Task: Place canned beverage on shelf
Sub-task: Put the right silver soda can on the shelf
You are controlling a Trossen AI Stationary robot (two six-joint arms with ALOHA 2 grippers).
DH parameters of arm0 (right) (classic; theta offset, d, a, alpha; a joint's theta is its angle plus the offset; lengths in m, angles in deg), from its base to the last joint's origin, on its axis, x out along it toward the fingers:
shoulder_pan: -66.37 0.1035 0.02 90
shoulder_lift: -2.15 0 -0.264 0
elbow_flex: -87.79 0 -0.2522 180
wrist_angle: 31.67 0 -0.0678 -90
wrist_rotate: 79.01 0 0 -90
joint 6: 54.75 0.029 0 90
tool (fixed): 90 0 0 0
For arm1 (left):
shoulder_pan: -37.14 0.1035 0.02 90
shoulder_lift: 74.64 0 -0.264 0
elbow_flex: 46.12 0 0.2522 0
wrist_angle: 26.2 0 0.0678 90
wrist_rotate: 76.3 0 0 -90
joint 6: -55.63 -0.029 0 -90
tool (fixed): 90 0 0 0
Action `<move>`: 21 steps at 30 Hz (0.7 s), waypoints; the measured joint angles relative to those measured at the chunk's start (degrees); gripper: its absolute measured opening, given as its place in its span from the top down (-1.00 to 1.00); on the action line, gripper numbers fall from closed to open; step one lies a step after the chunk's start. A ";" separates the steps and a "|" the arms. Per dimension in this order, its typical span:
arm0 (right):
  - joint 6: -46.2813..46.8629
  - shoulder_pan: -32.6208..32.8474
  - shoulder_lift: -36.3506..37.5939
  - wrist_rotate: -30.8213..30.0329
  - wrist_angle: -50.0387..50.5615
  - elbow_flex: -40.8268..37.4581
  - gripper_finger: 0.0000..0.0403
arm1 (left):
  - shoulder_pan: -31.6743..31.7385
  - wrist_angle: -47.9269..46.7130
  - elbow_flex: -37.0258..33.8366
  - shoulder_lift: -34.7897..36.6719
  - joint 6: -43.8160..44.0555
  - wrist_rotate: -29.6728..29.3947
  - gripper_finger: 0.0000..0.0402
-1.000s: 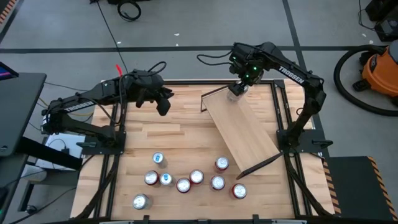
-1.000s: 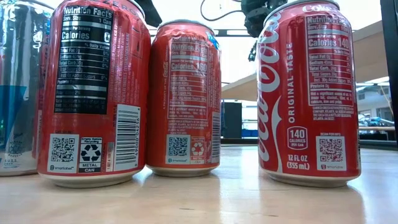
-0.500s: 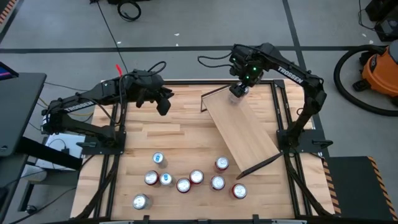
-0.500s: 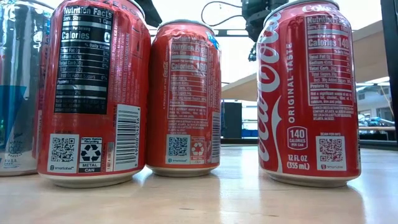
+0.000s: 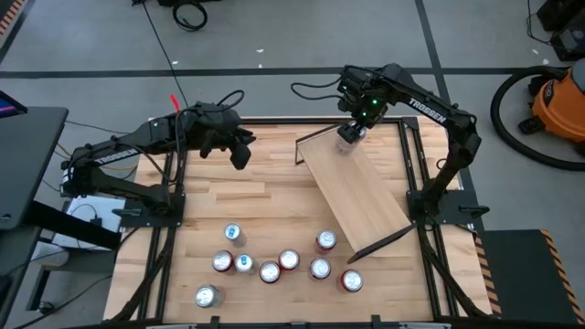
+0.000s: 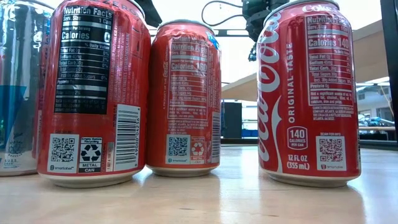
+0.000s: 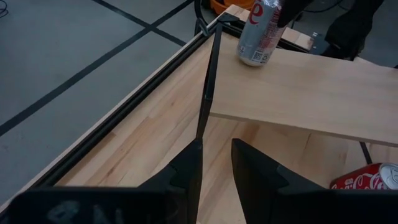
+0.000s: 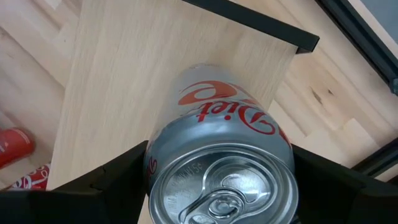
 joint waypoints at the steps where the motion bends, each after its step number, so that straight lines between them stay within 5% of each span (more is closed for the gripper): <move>1: -0.25 -0.01 -0.01 0.03 0.02 0.00 -0.64 | 0.00 0.00 0.00 0.00 0.00 -0.01 0.53; 13: -0.29 -0.02 -0.30 0.26 0.36 -0.24 -0.94 | 0.00 0.00 0.00 0.00 -0.63 -0.03 0.53; 21: 1.36 -0.02 -0.28 0.90 0.23 -0.17 -0.94 | 0.00 0.00 0.00 0.00 -1.45 -0.03 0.53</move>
